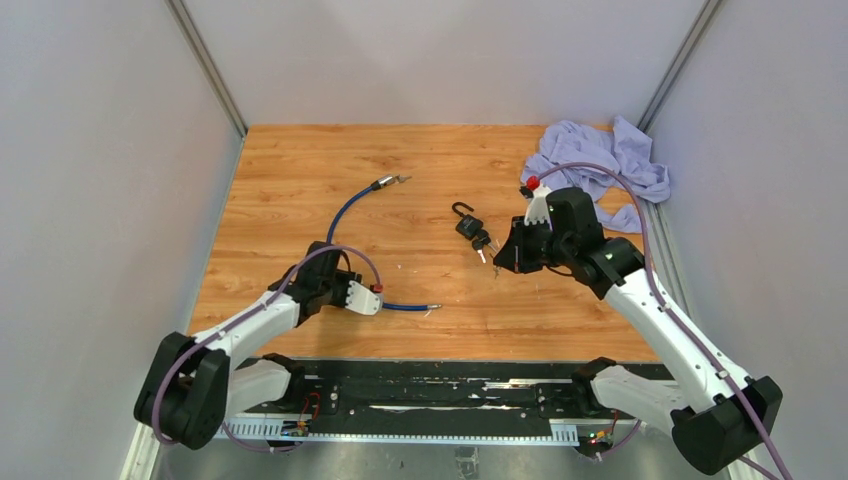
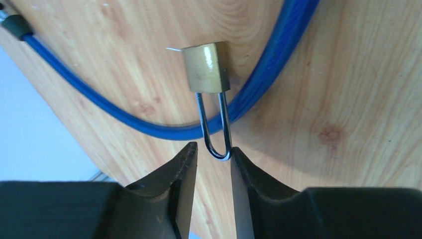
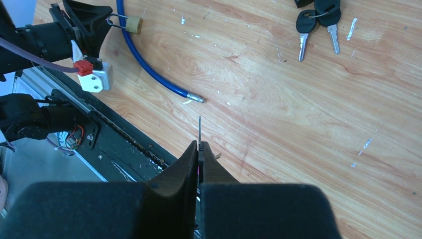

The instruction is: Unlock with the key

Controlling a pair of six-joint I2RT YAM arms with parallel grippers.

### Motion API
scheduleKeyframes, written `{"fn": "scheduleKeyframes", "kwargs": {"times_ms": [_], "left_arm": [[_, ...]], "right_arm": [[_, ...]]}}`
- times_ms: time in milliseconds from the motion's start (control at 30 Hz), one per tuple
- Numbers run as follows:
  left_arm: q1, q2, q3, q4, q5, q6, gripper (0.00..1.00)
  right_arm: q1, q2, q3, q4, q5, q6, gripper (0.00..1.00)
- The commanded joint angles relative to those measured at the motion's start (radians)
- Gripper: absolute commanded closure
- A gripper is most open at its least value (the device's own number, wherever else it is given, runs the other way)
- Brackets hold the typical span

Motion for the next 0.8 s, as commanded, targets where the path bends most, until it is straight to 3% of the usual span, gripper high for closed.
{"fn": "scheduleKeyframes", "kwargs": {"times_ms": [0,200,467,633,767], "left_arm": [[0.002,-0.097,-0.011,-0.012,0.058,0.005,0.66],[0.001,-0.221,-0.054,-0.016,0.121,0.042,0.68],[0.001,-0.260,-0.056,-0.029,0.159,0.062,0.71],[0.014,-0.216,-0.023,-0.110,0.160,0.108,0.57],[0.034,-0.109,0.032,-0.219,0.157,0.151,0.55]], "right_arm": [[-0.013,-0.025,0.019,0.005,-0.012,0.008,1.00],[-0.013,-0.033,0.012,0.010,-0.013,0.008,0.99],[-0.013,-0.037,0.012,0.009,-0.015,0.009,0.99],[-0.013,-0.044,0.011,0.009,-0.011,0.005,0.99],[-0.013,-0.047,0.009,0.005,-0.007,0.004,0.99]]}}
